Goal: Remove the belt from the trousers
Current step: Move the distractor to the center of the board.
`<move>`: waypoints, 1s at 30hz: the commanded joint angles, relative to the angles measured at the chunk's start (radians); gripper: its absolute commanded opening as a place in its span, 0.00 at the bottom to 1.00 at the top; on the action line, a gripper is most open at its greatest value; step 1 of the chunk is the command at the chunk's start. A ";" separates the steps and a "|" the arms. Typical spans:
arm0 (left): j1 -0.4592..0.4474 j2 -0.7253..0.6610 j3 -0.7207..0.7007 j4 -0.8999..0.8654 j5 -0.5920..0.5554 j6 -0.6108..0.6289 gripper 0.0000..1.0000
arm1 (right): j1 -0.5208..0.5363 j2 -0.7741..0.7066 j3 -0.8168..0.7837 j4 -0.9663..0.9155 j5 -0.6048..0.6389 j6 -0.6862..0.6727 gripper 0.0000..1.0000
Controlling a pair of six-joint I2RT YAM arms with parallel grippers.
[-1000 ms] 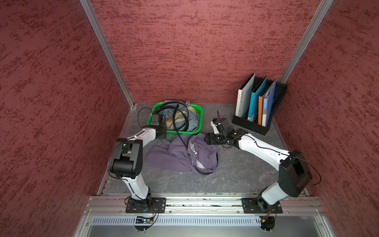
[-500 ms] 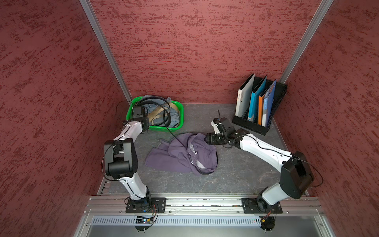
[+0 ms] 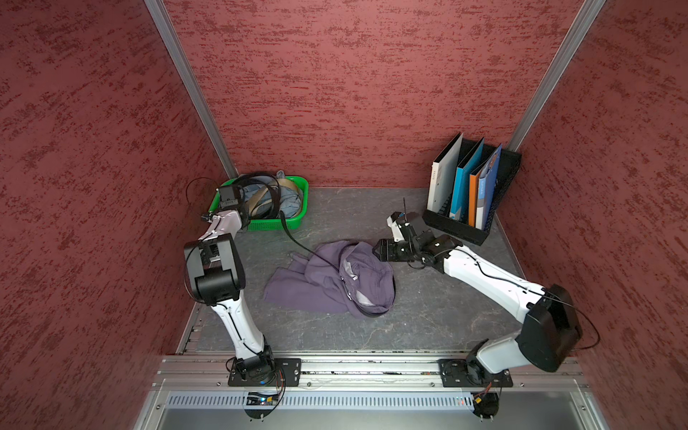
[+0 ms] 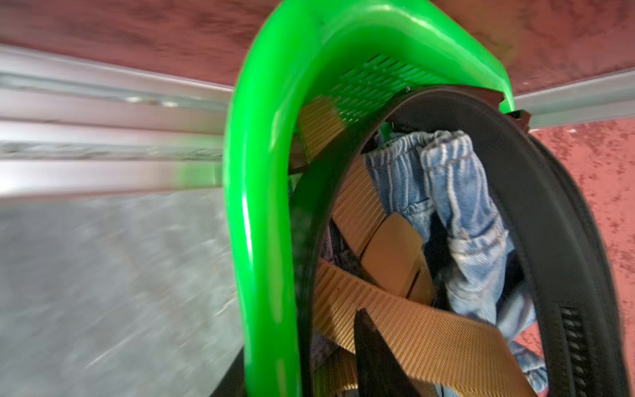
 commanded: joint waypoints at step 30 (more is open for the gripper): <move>-0.531 -0.274 0.230 -0.525 0.437 0.622 1.00 | -0.043 -0.146 -0.104 -0.071 -0.123 -0.162 0.61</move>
